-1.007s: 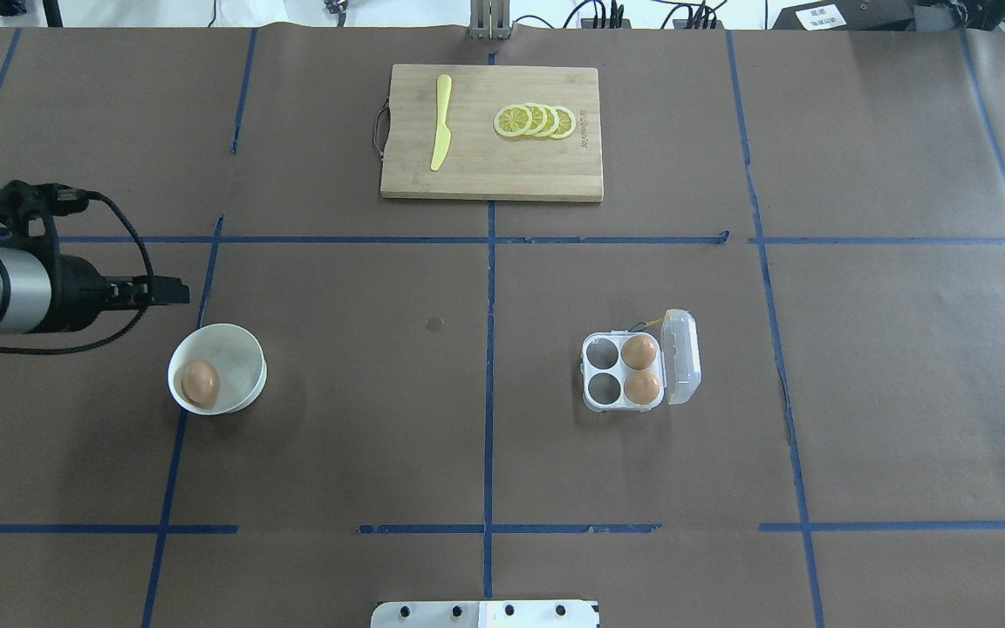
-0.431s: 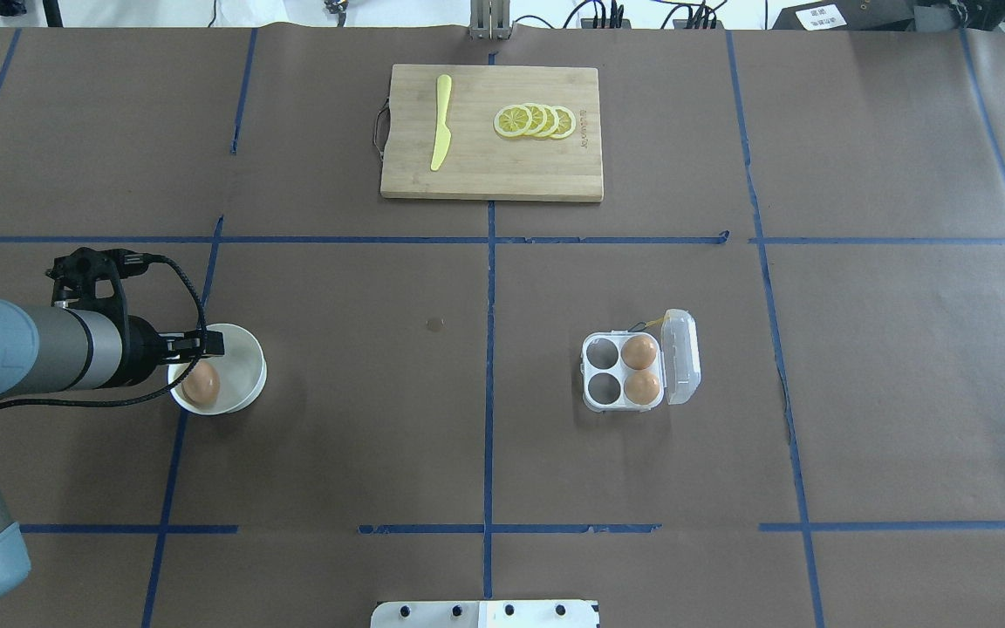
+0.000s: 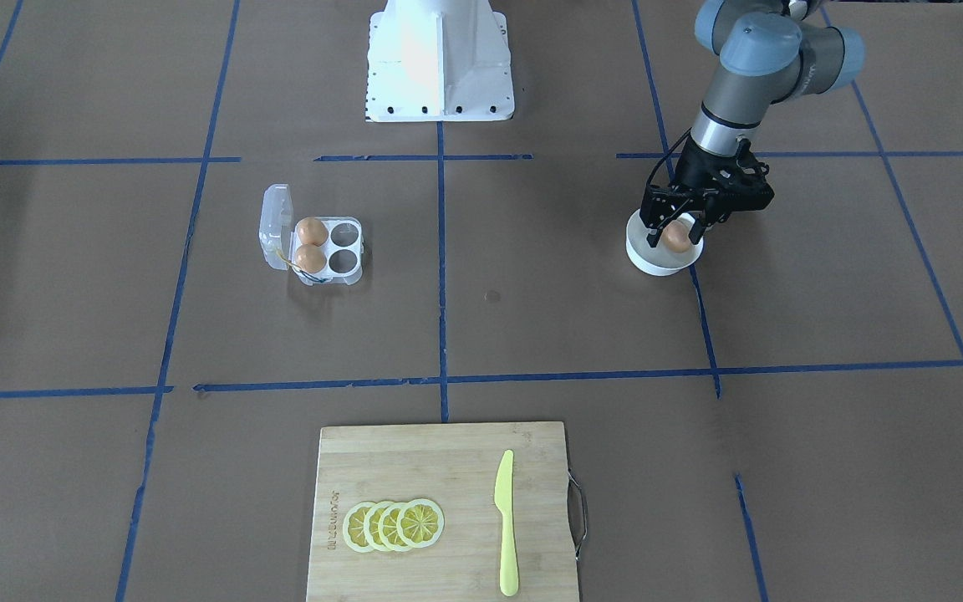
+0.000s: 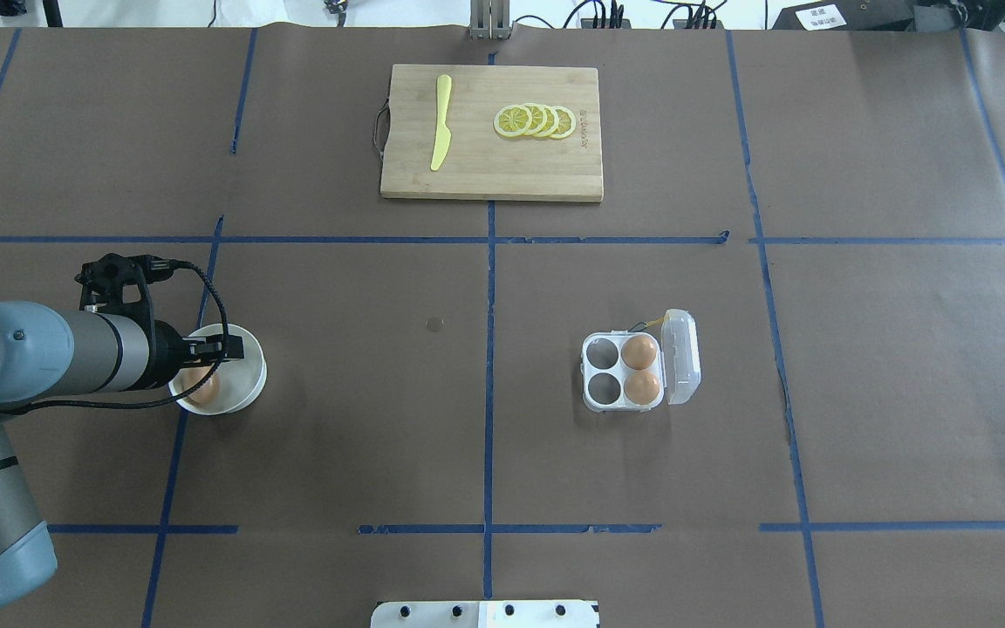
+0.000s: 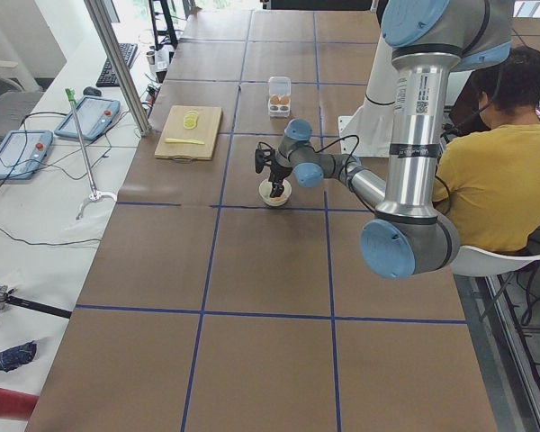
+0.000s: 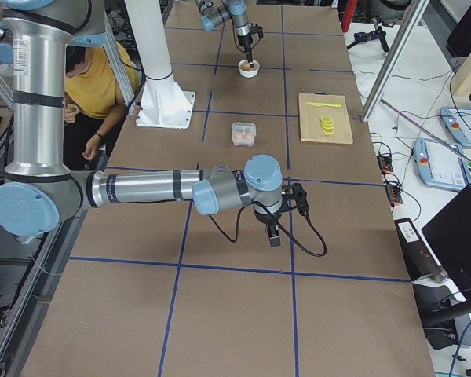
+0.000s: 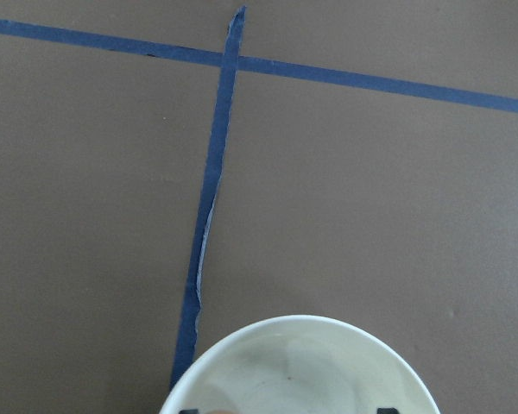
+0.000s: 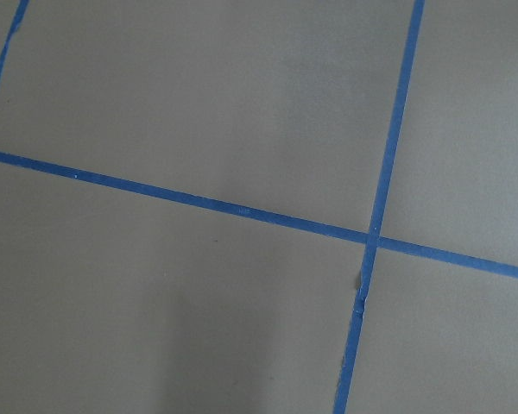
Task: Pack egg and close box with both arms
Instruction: 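Lower the left gripper into the bowl and grasp the brown egg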
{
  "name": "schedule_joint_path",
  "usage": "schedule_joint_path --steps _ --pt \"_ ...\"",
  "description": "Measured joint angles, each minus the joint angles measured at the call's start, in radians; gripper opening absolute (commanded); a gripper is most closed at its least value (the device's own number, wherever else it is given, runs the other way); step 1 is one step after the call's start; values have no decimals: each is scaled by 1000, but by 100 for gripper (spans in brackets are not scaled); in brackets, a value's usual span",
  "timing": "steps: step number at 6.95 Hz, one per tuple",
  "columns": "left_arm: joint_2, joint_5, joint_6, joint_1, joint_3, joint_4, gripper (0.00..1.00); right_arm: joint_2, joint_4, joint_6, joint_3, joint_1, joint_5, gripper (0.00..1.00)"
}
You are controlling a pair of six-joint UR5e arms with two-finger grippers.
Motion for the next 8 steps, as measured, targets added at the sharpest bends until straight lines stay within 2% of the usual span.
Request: schedule_joint_path --steps 4,8 --pt "-2 0 6 21 -13 82 75 0 -1 0 -1 0 0 100" --pt "-5 -1 12 51 -2 91 76 -1 -1 0 -2 0 0 100"
